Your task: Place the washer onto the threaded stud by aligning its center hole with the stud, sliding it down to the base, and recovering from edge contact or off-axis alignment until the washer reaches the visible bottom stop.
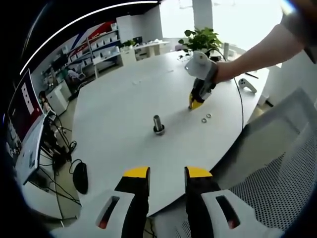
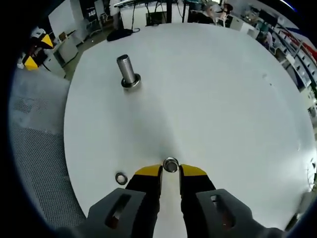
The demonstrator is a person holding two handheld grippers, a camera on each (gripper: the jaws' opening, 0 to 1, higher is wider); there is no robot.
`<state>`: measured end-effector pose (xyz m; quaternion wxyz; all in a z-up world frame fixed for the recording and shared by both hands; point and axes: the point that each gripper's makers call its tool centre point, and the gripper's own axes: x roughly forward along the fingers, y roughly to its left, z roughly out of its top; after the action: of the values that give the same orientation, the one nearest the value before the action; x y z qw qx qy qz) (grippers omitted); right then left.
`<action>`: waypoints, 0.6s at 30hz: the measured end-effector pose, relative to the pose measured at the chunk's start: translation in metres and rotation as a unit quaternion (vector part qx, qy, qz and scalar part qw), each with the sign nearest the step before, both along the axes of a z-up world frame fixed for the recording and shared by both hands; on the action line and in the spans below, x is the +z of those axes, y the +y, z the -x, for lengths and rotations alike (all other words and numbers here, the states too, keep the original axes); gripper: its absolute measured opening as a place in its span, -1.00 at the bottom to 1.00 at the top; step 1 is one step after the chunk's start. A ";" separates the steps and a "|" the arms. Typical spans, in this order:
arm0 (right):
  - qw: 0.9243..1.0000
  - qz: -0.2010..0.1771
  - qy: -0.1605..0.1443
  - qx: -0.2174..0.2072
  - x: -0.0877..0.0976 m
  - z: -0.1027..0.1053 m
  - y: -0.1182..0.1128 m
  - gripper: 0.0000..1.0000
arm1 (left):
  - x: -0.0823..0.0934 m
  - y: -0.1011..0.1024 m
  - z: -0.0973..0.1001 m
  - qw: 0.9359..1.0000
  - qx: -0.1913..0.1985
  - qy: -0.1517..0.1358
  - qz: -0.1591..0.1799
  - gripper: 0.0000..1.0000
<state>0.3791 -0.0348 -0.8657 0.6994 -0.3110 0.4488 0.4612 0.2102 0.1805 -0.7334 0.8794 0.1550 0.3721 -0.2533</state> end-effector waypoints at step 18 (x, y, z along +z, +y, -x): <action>1.000 -0.012 0.014 -0.023 0.005 0.026 -0.025 -0.52 | 0.001 0.001 0.000 1.000 0.001 -0.004 -0.004 -0.49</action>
<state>0.3531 -0.0600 -0.8609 0.7075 -0.2855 0.4596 0.4546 0.2104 0.1817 -0.7325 0.8806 0.1591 0.3697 -0.2501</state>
